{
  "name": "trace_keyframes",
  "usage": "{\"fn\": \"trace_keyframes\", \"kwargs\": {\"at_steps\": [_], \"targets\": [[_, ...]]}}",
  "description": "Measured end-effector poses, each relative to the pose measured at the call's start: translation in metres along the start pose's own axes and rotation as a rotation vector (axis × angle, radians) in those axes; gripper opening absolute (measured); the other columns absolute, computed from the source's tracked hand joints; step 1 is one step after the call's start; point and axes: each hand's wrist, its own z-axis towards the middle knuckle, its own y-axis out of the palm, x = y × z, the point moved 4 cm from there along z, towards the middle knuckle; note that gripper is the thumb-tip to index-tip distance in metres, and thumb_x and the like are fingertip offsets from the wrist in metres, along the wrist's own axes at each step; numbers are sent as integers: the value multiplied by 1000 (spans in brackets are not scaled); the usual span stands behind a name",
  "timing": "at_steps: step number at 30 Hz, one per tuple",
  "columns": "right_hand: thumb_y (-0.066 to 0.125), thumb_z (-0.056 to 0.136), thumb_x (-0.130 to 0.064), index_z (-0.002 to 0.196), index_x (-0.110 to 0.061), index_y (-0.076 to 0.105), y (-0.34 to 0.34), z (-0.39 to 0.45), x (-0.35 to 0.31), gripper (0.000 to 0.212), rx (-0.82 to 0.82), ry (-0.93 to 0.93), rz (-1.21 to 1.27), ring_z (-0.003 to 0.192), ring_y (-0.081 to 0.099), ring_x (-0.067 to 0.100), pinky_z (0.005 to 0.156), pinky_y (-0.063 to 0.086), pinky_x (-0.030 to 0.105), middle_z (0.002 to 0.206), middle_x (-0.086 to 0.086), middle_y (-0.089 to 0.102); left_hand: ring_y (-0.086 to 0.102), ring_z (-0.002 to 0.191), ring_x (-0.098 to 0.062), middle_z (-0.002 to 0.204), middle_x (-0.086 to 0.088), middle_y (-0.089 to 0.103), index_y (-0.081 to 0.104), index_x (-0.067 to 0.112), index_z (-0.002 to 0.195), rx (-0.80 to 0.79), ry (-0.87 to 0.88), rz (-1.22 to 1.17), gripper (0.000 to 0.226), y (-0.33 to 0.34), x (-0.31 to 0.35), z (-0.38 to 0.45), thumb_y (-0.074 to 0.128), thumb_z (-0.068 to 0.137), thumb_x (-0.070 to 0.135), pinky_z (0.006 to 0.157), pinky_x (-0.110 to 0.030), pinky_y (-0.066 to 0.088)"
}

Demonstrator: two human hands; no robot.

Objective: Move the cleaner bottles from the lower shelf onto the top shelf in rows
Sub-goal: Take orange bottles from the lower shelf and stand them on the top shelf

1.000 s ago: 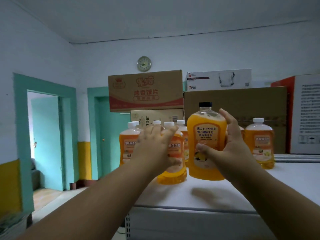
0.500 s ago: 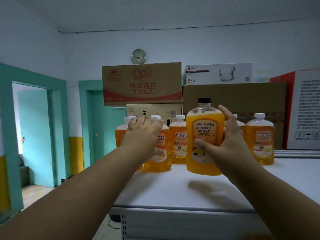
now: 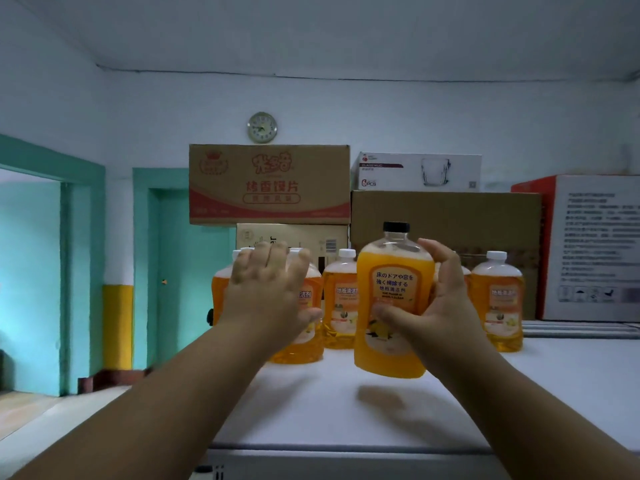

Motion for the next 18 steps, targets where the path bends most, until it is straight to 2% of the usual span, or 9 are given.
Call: {"fn": "trace_keyframes", "kwargs": {"at_steps": [2, 3, 6, 8, 12, 15, 18], "targets": [[87, 66, -34, 121, -71, 22, -7, 0, -6, 92, 7, -8, -5, 96, 61, -9, 55, 53, 14, 114, -17, 53, 49, 116, -27, 125, -4, 56, 45, 28, 132, 126, 35, -221, 68, -14, 17, -13, 61, 78, 67, 97, -45, 40], [86, 65, -38, 121, -69, 22, -13, 0, -10, 91, 12, -16, -12, 97, 62, -7, 57, 55, 16, 115, -17, 53, 49, 114, -22, 121, 2, 54, 44, 31, 130, 89, 56, -385, 62, -17, 27, -20, 61, 79, 63, 94, -39, 41], [79, 63, -55, 124, -65, 23, -34, -3, -23, 83, 37, -45, -45, 95, 62, -7, 58, 54, 14, 114, -20, 53, 48, 110, -3, 119, 19, 46, 36, 47, 127, -260, 66, -835, 57, -12, 62, -30, 67, 79, 51, 85, -22, 43], [74, 64, -60, 123, -65, 23, -54, -7, -32, 78, 53, -60, -72, 96, 62, -8, 59, 54, 12, 113, -24, 52, 51, 106, 1, 117, 24, 47, 33, 54, 122, -425, 93, -1021, 58, -11, 88, -30, 70, 79, 44, 82, -19, 46], [74, 67, -58, 127, -56, 26, -110, -23, -47, 77, 64, -76, -124, 96, 66, 0, 67, 59, 23, 114, -22, 54, 52, 106, 1, 121, 24, 50, 35, 52, 128, -493, 155, -1222, 63, -30, 145, -25, 74, 78, 54, 86, -24, 49], [76, 65, -57, 119, -63, 28, -168, -42, -60, 72, 93, -60, -163, 94, 68, 4, 68, 61, 27, 114, -15, 57, 53, 103, 2, 115, 27, 52, 35, 60, 113, -512, 234, -1313, 53, -52, 203, -21, 73, 77, 61, 84, -22, 48], [76, 67, -53, 119, -64, 28, -239, -70, -68, 72, 152, -9, -230, 92, 69, 4, 68, 61, 28, 112, -14, 59, 55, 96, 9, 113, 27, 55, 38, 59, 110, -536, 309, -1408, 49, -77, 276, -17, 71, 75, 63, 80, -19, 48]]}}
